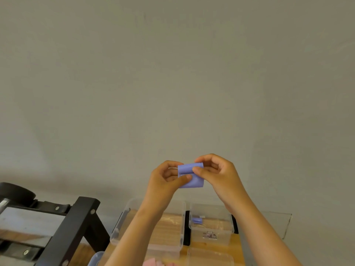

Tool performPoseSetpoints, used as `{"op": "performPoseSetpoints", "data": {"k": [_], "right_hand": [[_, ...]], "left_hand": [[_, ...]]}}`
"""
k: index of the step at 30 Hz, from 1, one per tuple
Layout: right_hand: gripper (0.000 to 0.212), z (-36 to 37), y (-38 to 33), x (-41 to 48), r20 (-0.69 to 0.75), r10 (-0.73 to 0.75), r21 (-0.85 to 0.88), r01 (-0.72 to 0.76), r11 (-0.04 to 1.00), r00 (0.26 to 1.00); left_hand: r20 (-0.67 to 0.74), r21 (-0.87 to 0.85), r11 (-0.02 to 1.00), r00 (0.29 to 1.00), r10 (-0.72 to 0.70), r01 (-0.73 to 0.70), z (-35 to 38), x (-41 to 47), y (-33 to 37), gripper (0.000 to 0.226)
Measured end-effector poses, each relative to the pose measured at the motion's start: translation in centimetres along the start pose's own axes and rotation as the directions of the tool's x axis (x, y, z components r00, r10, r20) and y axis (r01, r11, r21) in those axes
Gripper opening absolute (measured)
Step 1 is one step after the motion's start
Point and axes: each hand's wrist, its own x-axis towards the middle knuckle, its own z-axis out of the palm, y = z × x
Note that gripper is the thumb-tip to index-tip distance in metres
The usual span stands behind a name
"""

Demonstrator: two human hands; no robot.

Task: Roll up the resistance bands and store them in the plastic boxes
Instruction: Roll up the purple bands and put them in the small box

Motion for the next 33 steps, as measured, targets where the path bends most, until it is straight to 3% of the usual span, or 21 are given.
{"op": "performPoseSetpoints", "data": {"k": [8,12,17,21,29,33], "right_hand": [[0.003,0.2,-0.1,0.3,-0.095,0.007,-0.007,-0.008,1.000,0.995],[0.009,0.2,0.3,0.3,-0.137,0.017,-0.044,-0.023,0.999,0.990],[0.011,0.3,0.3,0.4,-0.156,0.030,-0.037,-0.036,0.999,0.987],[0.014,0.0,0.4,0.6,-0.162,0.025,-0.051,-0.034,0.998,0.987],[0.009,-0.4,-0.1,0.7,-0.149,-0.018,-0.046,0.011,0.999,0.989],[0.021,-0.6,-0.3,0.2,-0.182,-0.086,-0.017,0.084,0.996,0.979]], "left_hand": [[0.122,-0.017,0.998,0.991,-0.052,0.054,-0.3,-0.6,0.1,0.018],[0.184,0.018,0.998,0.981,-0.056,0.054,-0.2,-0.7,0.1,0.021],[0.133,0.018,1.000,0.991,-0.019,0.017,0.6,-0.5,0.2,0.018],[0.132,-0.028,0.999,0.991,-0.024,0.028,1.0,-0.2,0.4,0.033],[-0.019,-0.025,0.996,0.996,0.088,-0.089,1.5,0.9,0.8,0.014],[-0.092,-0.055,0.989,0.987,0.131,-0.137,1.8,1.1,0.9,0.012]]}}
